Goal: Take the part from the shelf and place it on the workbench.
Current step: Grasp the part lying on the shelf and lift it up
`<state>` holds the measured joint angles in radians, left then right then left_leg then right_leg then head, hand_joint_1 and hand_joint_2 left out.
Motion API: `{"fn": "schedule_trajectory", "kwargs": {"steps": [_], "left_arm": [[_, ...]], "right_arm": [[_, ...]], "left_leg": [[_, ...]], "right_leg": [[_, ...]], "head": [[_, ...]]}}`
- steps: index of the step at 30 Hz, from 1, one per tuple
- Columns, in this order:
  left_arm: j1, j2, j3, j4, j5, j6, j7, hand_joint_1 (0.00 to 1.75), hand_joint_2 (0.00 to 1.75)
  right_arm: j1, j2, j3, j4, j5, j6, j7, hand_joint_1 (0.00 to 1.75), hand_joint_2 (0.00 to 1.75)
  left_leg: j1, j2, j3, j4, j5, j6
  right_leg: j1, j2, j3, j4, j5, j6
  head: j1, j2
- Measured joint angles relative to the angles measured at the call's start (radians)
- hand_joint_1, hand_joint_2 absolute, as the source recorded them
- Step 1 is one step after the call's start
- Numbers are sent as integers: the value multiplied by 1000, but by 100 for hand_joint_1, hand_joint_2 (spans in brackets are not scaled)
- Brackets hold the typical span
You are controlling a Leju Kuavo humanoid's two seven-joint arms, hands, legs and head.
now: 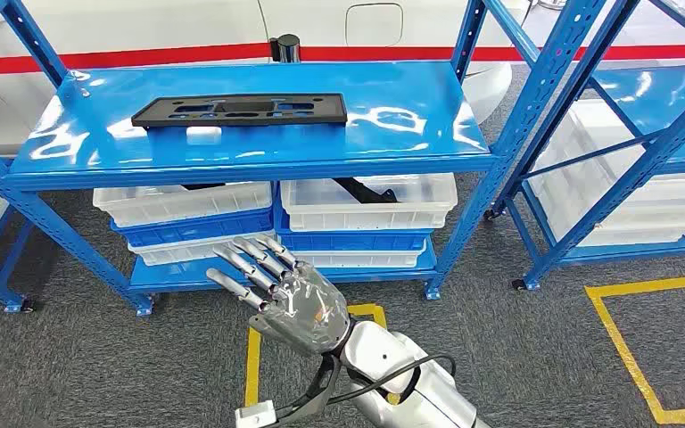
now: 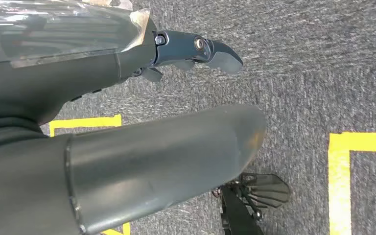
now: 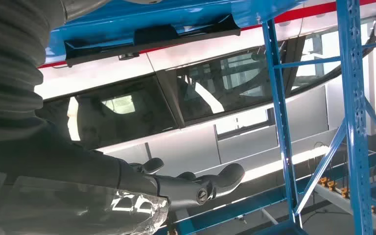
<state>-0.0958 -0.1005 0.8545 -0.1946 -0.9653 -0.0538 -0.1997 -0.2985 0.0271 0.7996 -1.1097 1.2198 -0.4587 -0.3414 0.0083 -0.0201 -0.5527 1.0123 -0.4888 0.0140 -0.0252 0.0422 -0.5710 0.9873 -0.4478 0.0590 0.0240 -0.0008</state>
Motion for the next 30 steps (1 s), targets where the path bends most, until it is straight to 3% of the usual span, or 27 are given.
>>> {"fn": "schedule_trajectory", "kwargs": {"steps": [4, 7, 9, 11, 12, 13, 14, 15, 17, 18, 20, 22, 24, 26, 27, 28, 29, 30], "left_arm": [[-1, 3, 0, 0, 0, 7, 9, 0, 0], [-2, 5, 0, 0, -1, 11, 12, 0, 0], [-2, 6, 0, 0, -1, 12, 14, 0, 0], [-1, 7, 0, 0, -1, 14, 17, 0, 0], [0, 7, 0, 0, -1, 16, 18, 0, 0], [0, 7, 0, 0, -2, 18, 19, 0, 0], [1, 7, 0, 0, -2, 20, 20, 0, 0], [1, 7, 0, 0, -2, 21, 21, 0, 0], [3, 8, 0, 0, -2, 22, 22, 0, 0], [3, 8, 0, 0, -2, 23, 22, 0, 0], [4, 9, 0, 0, -1, 23, 23, 0, 0], [4, 8, 0, 0, -1, 20, 25, 0, 0], [4, 9, 0, 0, 0, 18, 26, 0, 0], [7, 10, 0, 0, 1, 18, 29, 0, 0], [10, 11, 0, 0, 1, 18, 30, 0, 0], [13, 11, 0, 0, 2, 19, 31, 0, 0], [15, 12, 0, 0, 2, 19, 31, 0, 0], [16, 12, 0, 0, 2, 20, 32, 0, 0]], "right_arm": [[0, 0, 0, 0, 1, 3, 1, 0, 175], [-1, 0, 0, -1, 1, 3, 1, 0, 175], [-2, -1, 0, -1, 1, 2, 1, 0, 175], [-1, -3, 0, 0, 1, 1, 1, 0, 175], [1, -5, 1, 0, 1, 1, 2, 0, 175], [2, -7, 1, 0, 1, 0, 3, 0, 175], [2, -8, 1, 0, 1, 0, 4, 0, 175], [2, -8, 1, 0, 1, 0, 5, 0, 175], [2, -8, 1, 0, 1, -1, 6, 0, 175], [2, -8, 1, 0, 1, -1, 7, 0, 175], [2, -8, 1, 0, 0, -2, 8, 0, 175], [1, -8, 0, 0, 0, -3, 9, 0, 175], [-2, -7, 0, 0, -1, -6, 9, 0, 175], [-3, -6, 0, 1, -1, -8, 8, 0, 175], [-2, -6, 1, 2, -1, -9, 8, 0, 175], [-2, -6, 1, 4, -1, -9, 8, 0, 175], [-1, -6, 1, 6, -1, -9, 8, 0, 175], [-2, -6, 1, 7, -1, -10, 8, 0, 175]], "left_leg": [[-4, 0, -1, 1, -1, 3], [-1, 7, 8, -13, 5, 19], [4, 15, 14, -22, 9, 27], [3, 21, 15, -22, 6, 29], [2, 23, 16, -22, 4, 29], [2, 24, 18, -22, 2, 27], [3, 25, 22, -22, -2, 23], [5, 25, 28, -21, -6, 19], [5, 25, 37, -20, -18, 5], [3, 25, 39, -19, -23, -2], [4, 27, 42, -22, -30, -15], [10, 28, 43, -14, -40, -26], [14, 27, 4, 67, -72, -35], [14, 26, -84, 210, -115, -39], [14, 24, -127, 265, -123, -40], [14, 23, -156, 287, -110, -40], [14, 23, -165, 269, -76, -38], [14, 22, -154, 216, -28, -35]], "right_leg": [[-4, 0, 0, -2, 1, 4], [-6, -6, -9, 15, -8, 10], [-5, -20, -56, 105, -45, 3], [-3, -27, -133, 247, -93, -4], [-3, -27, -160, 293, -103, -3], [-4, -29, -167, 301, -97, 3], [-5, -31, -152, 267, -76, 11], [-6, -36, -119, 198, -46, 19], [-5, -47, -53, 69, -3, 19], [-2, -49, -35, 34, 4, 11], [5, -45, -28, 25, -2, -11], [2, -40, -19, 24, -9, -30], [-4, -37, -2, 21, -19, -50], [1, -36, 11, 21, -31, -63], [3, -33, 17, 21, -37, -66], [4, -30, 25, 21, -44, -66], [5, -26, 35, 21, -52, -64], [5, -24, 47, 21, -61, -62]], "head": [[0, 0], [1, 0], [3, 0], [5, 0], [5, 0], [5, 0], [5, 0], [6, 0], [6, 0], [5, 0], [4, 0], [3, 0], [1, 0], [0, 0], [0, 0], [0, 0], [0, 0], [0, 0]]}}
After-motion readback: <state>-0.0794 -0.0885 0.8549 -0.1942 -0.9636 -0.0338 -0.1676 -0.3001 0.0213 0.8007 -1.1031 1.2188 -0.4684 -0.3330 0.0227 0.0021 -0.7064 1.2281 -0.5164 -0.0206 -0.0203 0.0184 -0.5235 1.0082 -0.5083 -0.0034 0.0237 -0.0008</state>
